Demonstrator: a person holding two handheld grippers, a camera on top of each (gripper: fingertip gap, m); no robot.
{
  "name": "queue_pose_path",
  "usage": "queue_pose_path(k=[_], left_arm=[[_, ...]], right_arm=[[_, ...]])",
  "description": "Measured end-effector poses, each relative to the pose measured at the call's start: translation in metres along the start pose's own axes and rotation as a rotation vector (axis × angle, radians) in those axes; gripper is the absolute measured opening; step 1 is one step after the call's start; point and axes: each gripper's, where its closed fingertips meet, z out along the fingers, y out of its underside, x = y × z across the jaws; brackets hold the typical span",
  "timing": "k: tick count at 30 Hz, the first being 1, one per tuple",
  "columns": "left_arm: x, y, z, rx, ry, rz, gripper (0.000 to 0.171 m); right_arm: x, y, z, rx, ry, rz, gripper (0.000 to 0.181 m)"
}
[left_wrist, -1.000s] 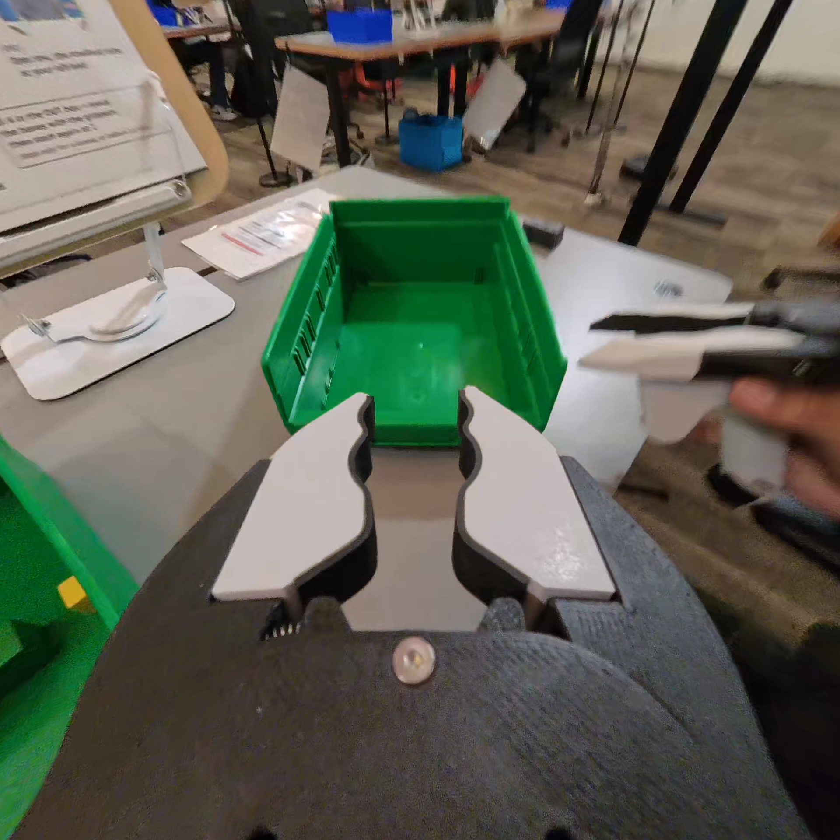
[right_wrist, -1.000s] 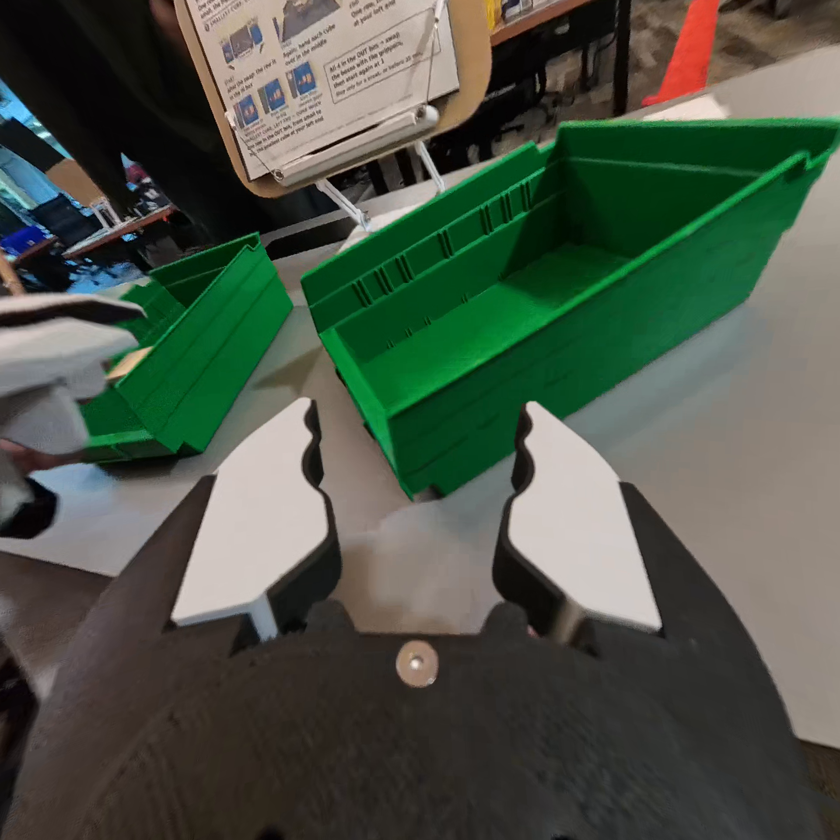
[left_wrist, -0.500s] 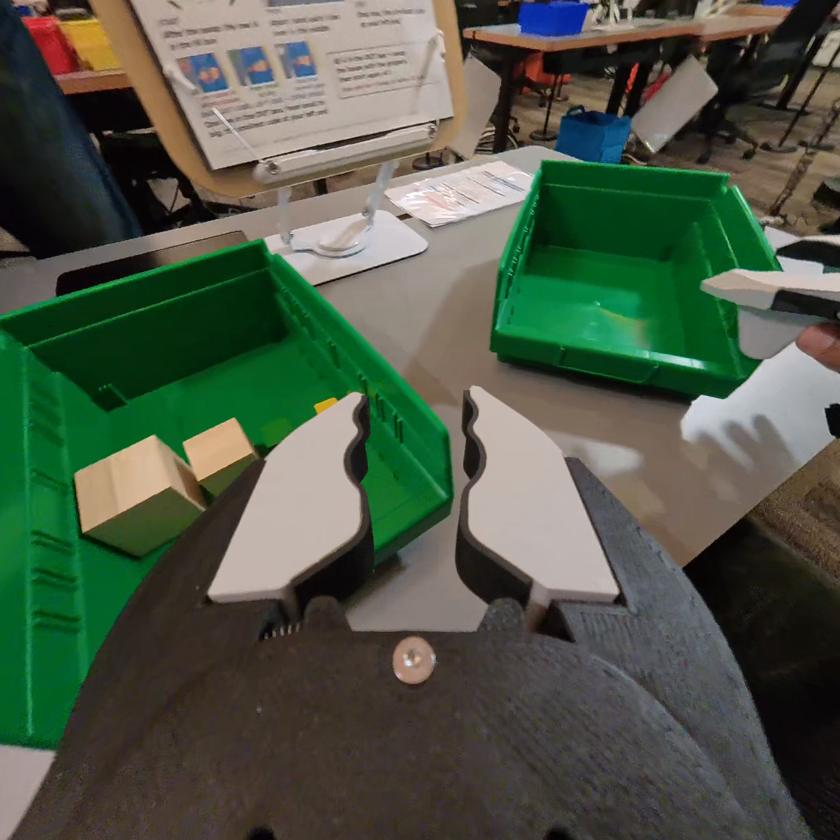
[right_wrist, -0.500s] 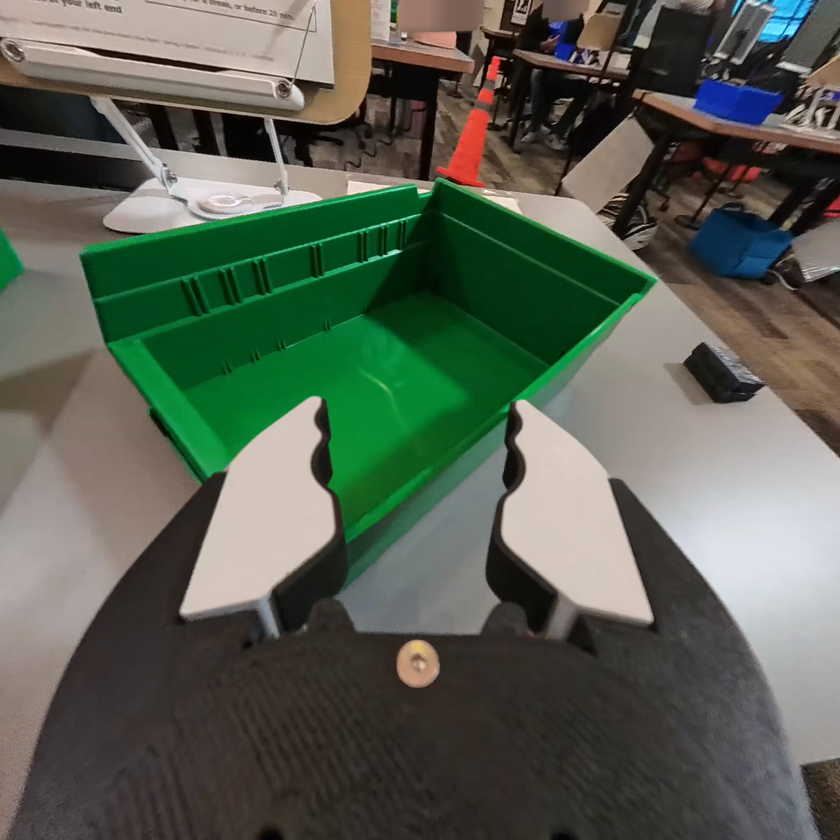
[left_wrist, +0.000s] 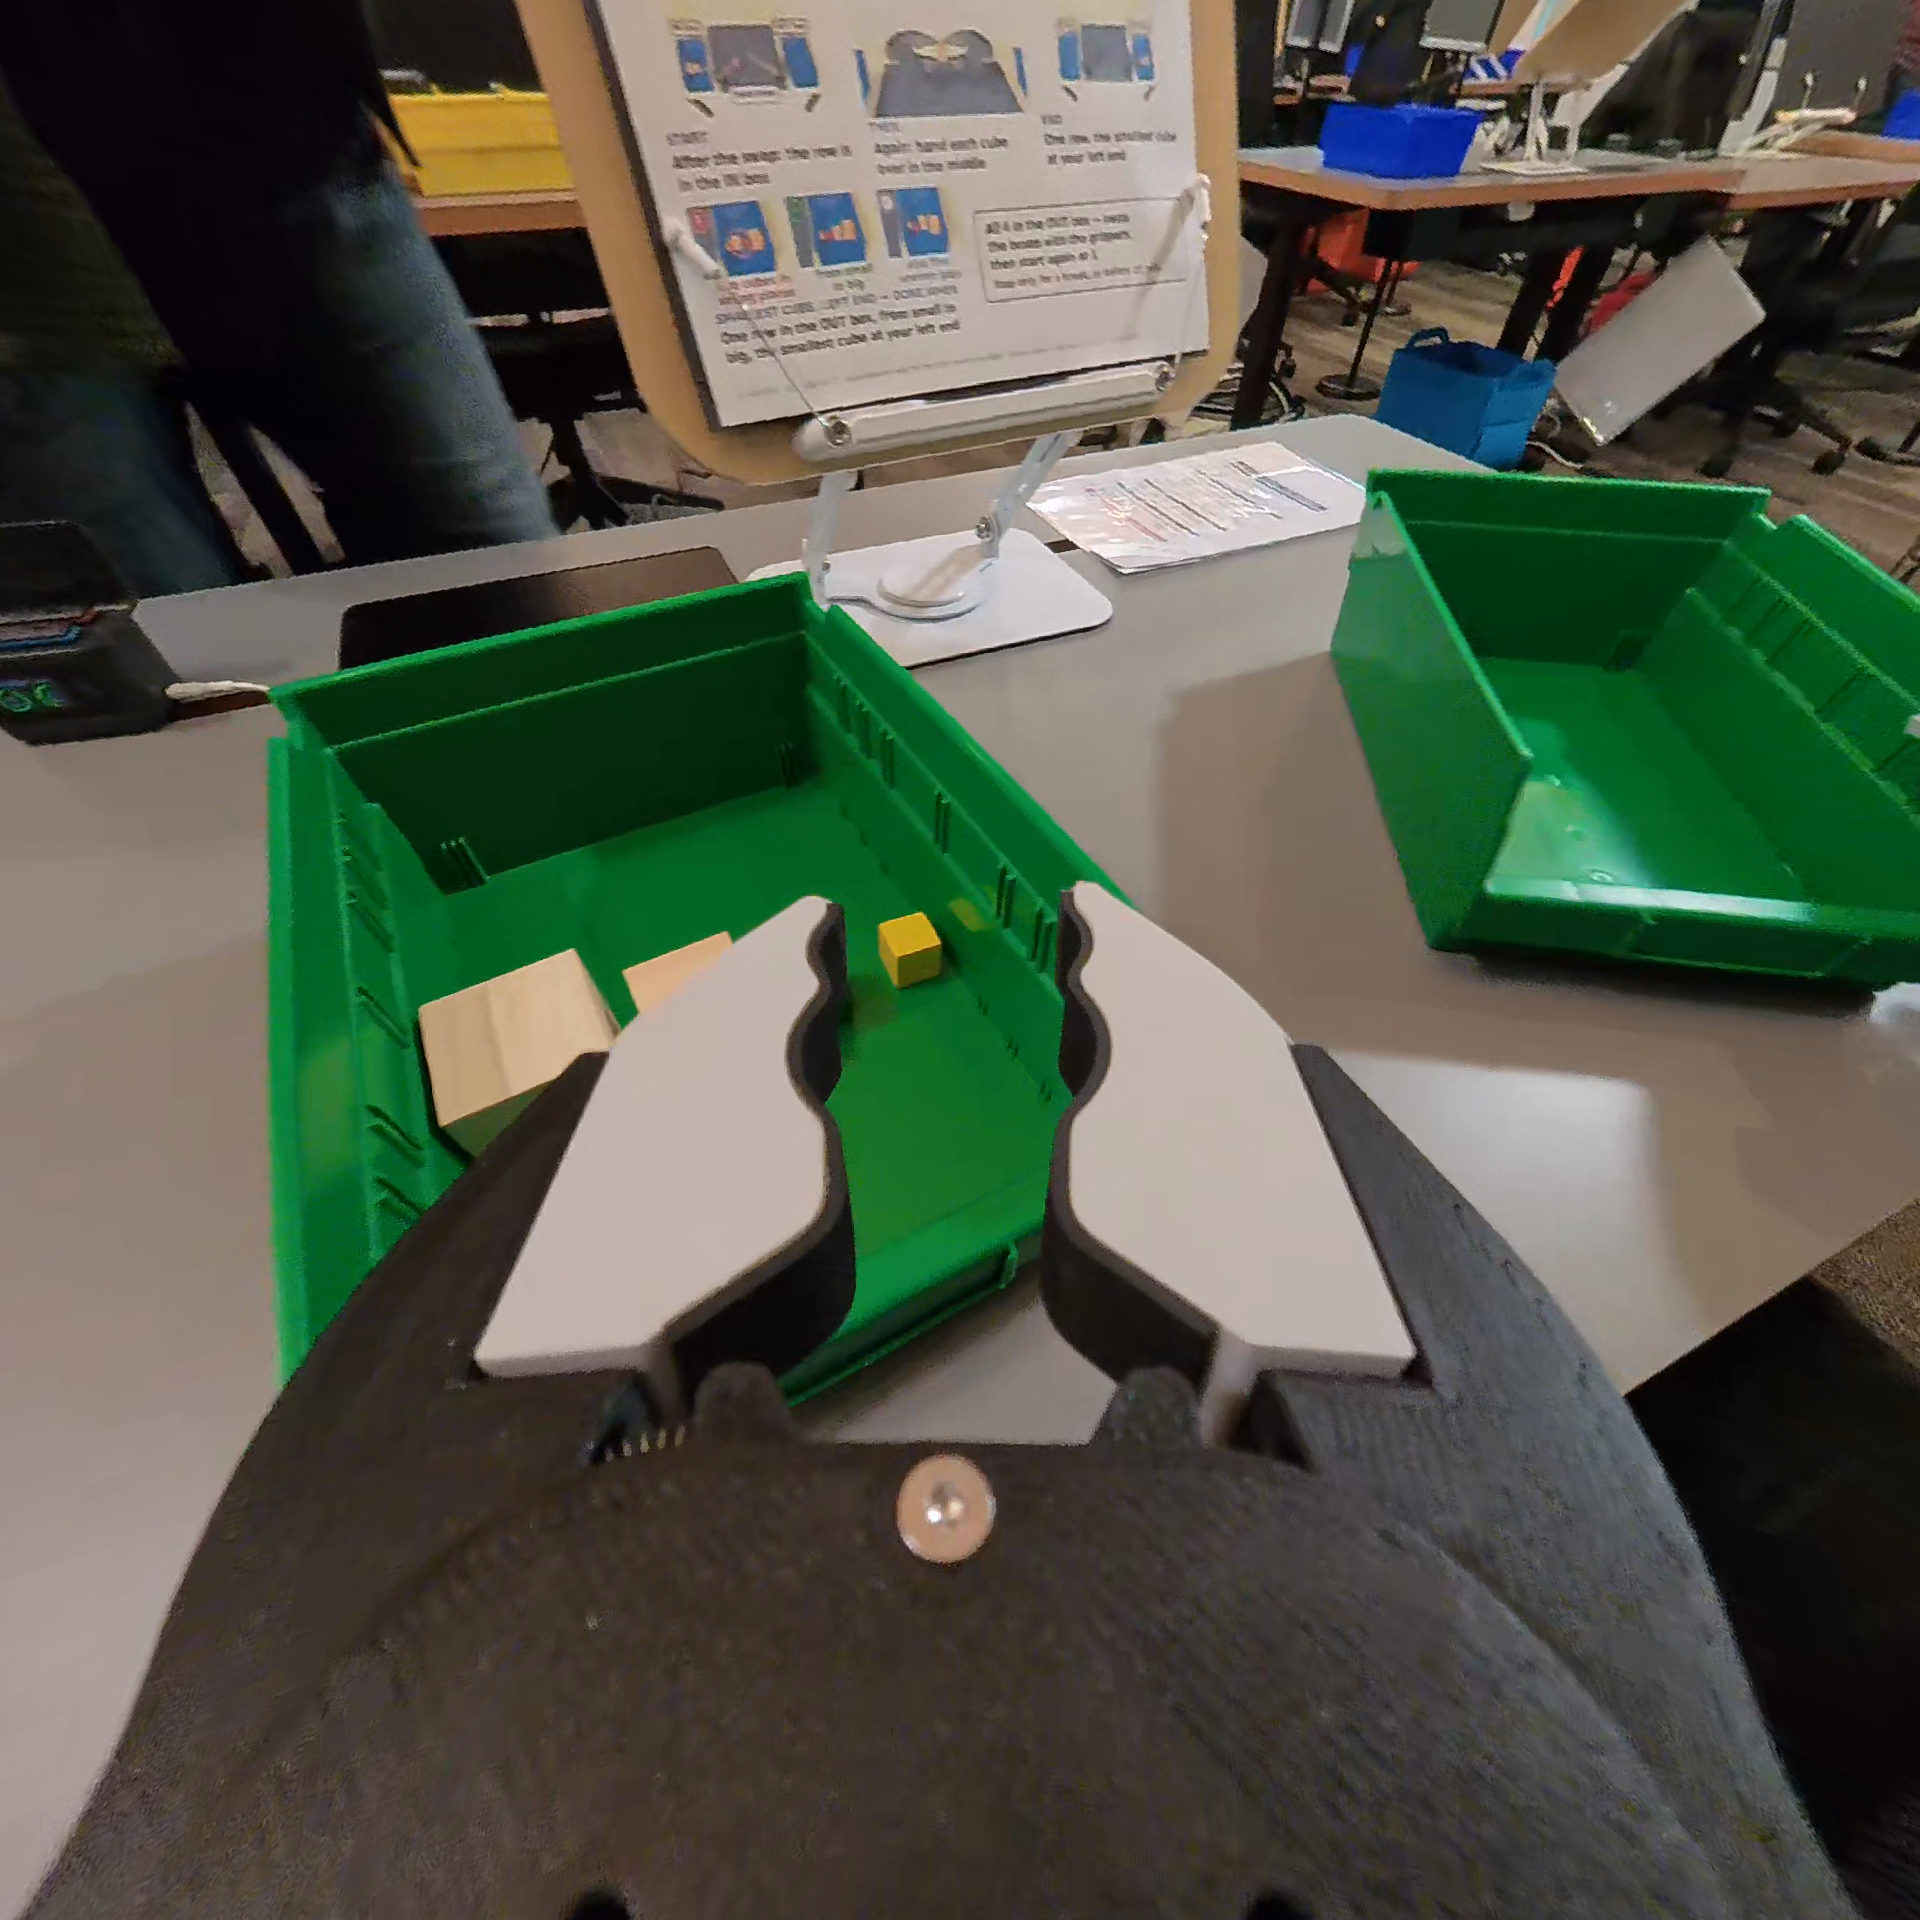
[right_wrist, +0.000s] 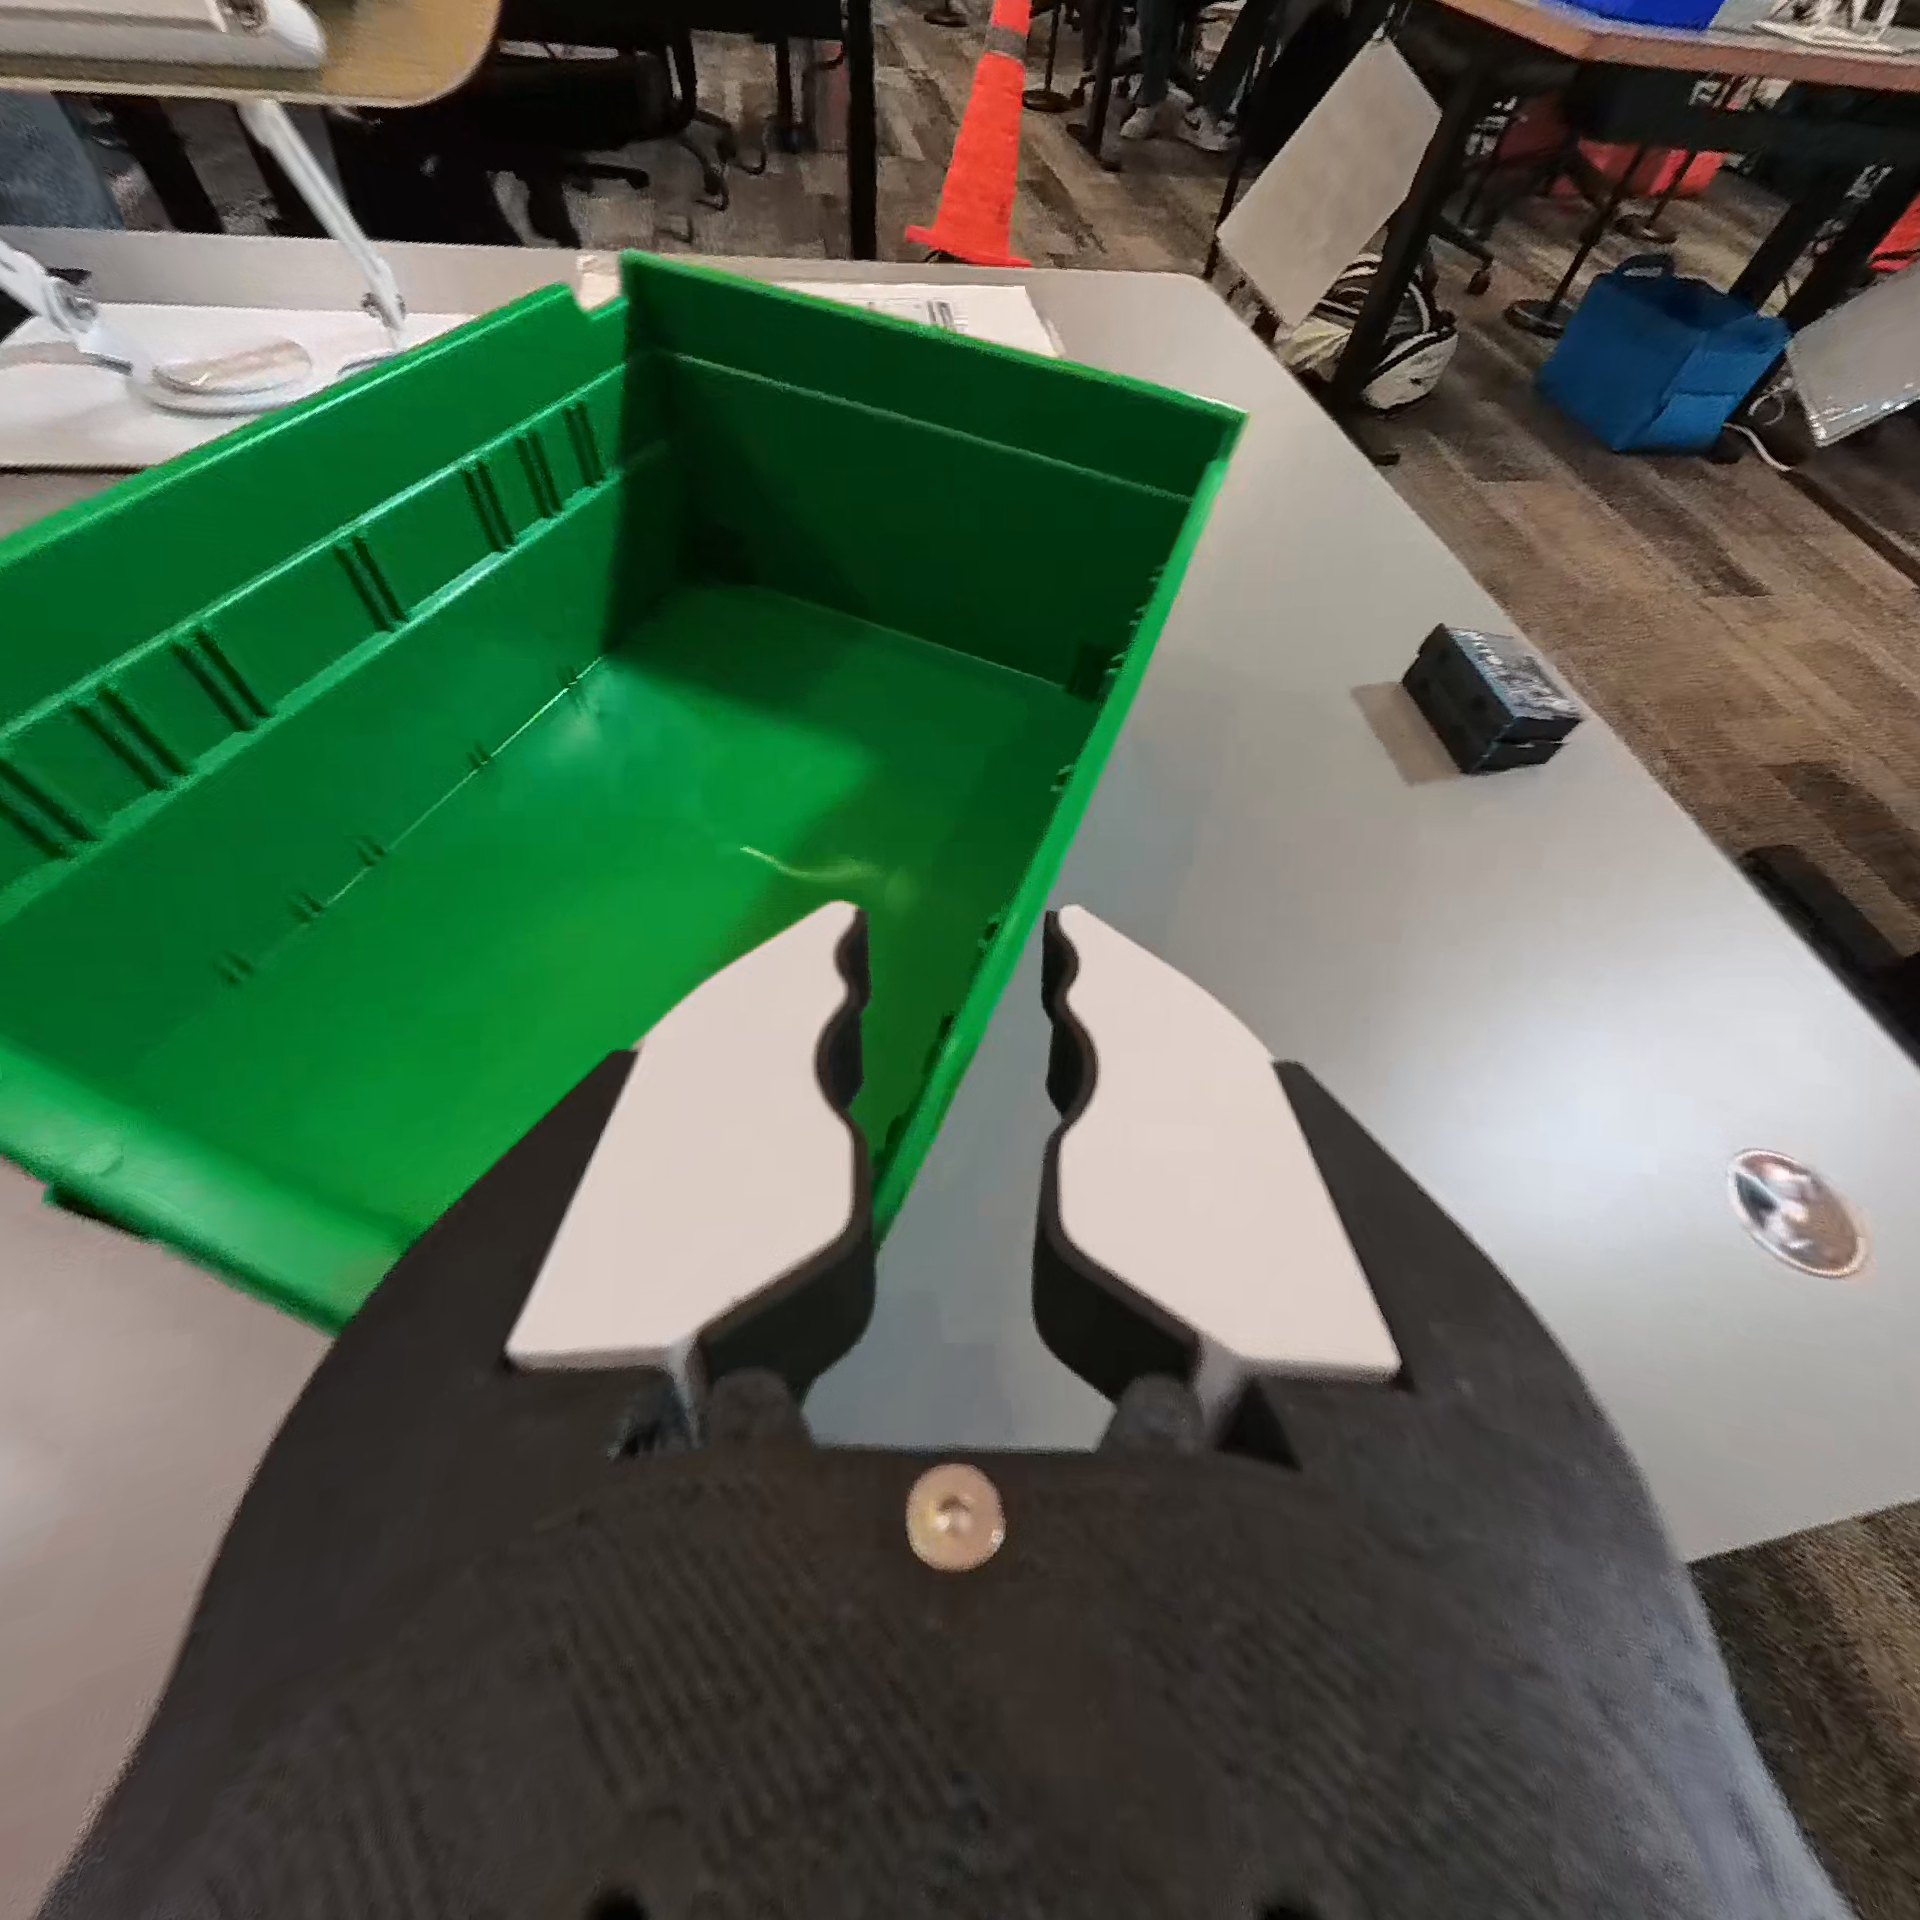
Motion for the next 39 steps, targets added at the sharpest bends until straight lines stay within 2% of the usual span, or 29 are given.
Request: queue_pose_path(k=[6, 11, 14, 17, 20, 24, 32, 34, 36, 39], left_arm=[[-0.035, -0.001, -0.009, 0.014, -0.071, -0.027, 0.039], [-0.078, 0.002, -0.023, 0.024, -0.173, -0.055, 0.039], [-0.11, 0.005, -0.031, 0.088, -0.26, -0.066, 0.038], [-0.133, 0.026, -0.032, 0.026, -0.289, -0.088, 0.043], [-0.134, 0.045, -0.026, -0.067, -0.208, -0.139, 0.053], [-0.127, 0.055, -0.02, -0.085, -0.128, -0.21, 0.058], [-0.119, 0.077, -0.007, -0.188, -0.113, -0.14, 0.062], [-0.118, 0.08, -0.006, -0.196, -0.112, -0.139, 0.062], [-0.119, 0.084, -0.005, -0.205, -0.112, -0.143, 0.061], [-0.121, 0.089, -0.003, -0.216, -0.109, -0.161, 0.061]], right_arm=[[0.035, -0.003, 0.006, 0.004, 0.049, -0.016, 0.01], [0.055, -0.004, 0.013, 0.004, 0.041, -0.023, 0.008], [0.06, -0.005, 0.016, 0.004, 0.033, -0.052, 0.008], [0.064, -0.007, 0.019, 0.008, 0.03, -0.112, 0.008], [0.07, -0.008, 0.023, 0.018, 0.019, -0.154, 0.009], [0.08, -0.009, 0.026, 0.03, 0.007, -0.131, 0.008], [0.096, -0.01, 0.029, 0.041, 0.049, -0.122, 0.009], [0.097, -0.017, 0.025, 0.075, 0.064, -0.098, 0.014], [0.092, -0.031, 0.017, 0.128, 0.051, -0.093, 0.031], [0.08, -0.051, 0.002, 0.216, 0.031, -0.115, 0.035]])
